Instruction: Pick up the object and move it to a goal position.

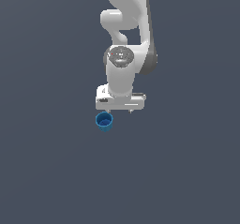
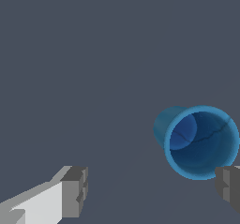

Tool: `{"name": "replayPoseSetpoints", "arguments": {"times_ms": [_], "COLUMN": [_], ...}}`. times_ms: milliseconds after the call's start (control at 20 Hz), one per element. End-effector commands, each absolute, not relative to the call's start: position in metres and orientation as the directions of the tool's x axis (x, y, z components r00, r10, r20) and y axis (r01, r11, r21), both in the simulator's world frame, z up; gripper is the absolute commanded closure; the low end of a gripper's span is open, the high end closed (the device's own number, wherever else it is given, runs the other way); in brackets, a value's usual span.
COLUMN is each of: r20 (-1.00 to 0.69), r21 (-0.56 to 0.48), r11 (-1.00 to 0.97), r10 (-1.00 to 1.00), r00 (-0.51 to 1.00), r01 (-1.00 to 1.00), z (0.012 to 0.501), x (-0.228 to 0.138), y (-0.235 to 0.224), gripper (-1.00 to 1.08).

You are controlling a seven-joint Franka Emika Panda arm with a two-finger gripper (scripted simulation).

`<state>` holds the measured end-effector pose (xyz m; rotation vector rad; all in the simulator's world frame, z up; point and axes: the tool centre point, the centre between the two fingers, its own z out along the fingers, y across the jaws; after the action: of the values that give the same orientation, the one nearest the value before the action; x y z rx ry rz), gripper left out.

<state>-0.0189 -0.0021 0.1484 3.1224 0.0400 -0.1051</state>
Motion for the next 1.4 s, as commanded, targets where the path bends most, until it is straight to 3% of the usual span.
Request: {"name": "replayPoseSetpoints", "arguments": {"times_ms": [0, 600, 1350], "r20": [-0.067, -0.131, -0.364], "r21": [0.016, 0.002, -0.029], "r11": [-1.000, -1.000, -0.991], "r10": [0.025, -0.006, -0.111], "r00": [0.997, 0.991, 0.925], "r01": [0.026, -0.005, -0.130], "z": [0.148, 0.144, 0.123], "x": [-0.019, -0.015, -0.003], "y": [-0.002, -0.005, -0.019], "gripper": [-0.20, -0.20, -0.20]}}
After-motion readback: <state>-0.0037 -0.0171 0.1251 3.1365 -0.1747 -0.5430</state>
